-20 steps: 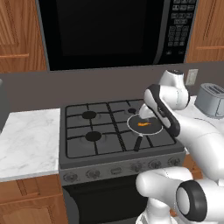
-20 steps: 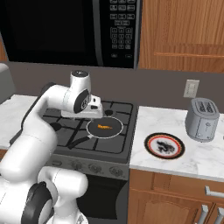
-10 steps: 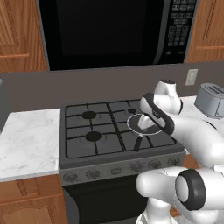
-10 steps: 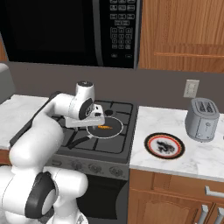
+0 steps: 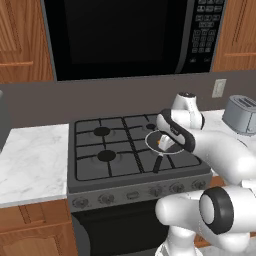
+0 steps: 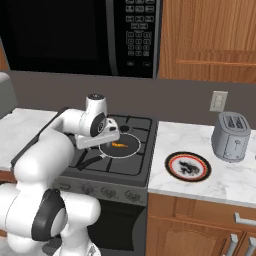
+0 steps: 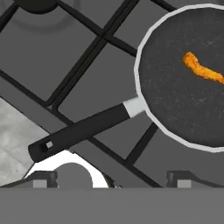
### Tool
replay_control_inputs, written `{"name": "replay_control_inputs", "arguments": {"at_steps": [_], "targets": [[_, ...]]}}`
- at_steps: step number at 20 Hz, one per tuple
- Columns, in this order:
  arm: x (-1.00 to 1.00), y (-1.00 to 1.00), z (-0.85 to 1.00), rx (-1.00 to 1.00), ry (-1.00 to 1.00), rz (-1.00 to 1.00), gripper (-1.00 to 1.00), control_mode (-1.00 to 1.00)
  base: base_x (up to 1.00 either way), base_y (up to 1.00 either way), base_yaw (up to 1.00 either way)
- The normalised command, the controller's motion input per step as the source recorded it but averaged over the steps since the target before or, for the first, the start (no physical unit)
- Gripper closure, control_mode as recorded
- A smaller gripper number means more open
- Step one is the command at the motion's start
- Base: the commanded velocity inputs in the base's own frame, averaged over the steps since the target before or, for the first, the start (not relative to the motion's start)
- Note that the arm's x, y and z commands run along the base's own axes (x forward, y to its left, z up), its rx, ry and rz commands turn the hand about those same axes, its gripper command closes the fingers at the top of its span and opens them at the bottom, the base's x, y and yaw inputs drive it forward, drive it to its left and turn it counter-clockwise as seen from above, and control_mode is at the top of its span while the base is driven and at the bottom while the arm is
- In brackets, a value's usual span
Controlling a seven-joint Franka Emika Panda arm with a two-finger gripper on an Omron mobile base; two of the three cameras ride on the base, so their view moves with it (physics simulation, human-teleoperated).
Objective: Place the shrimp on the plate and place the tomato on the same plate.
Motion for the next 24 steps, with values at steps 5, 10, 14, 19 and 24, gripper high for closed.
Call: {"name": "replay_control_inputs", "arguments": {"at_steps": [5, 10, 14, 19, 24], "targets": [[0.45, -0.06, -0.07, 0.0, 0.0, 0.18, -1.0, -1.0, 0.0, 0.0, 0.0], [0.66, -0.18, -0.16, 0.0, 0.0, 0.18, -1.0, -1.0, 0.0, 0.0, 0.0], [0.49, -0.25, -0.12, 0.0, 0.0, 0.13, -1.0, -1.0, 0.0, 0.0, 0.0], [0.31, -0.04, -0.18, -0.03, 0.0, 0.06, -1.0, -1.0, 0.0, 0.0, 0.0], [0.14, 0.0, -0.25, -0.07, 0.0, 0.01, -1.0, -1.0, 0.0, 0.0, 0.0]]}}
